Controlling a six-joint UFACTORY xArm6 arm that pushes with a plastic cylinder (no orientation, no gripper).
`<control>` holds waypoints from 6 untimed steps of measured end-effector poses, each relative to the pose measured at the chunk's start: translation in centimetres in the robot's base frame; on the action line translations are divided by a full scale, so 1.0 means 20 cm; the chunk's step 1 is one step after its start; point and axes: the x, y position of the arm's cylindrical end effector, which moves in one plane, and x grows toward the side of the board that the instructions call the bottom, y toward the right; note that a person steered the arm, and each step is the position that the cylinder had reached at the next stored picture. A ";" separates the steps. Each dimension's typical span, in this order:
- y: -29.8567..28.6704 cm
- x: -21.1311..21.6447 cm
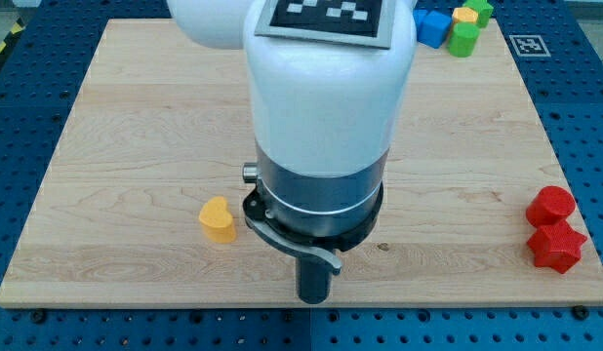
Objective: Push the yellow heart right a bit
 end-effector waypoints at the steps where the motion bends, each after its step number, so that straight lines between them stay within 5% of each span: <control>1: -0.10 0.00; 2: -0.10 0.00; 4: -0.60 -0.17; 6: -0.41 -0.37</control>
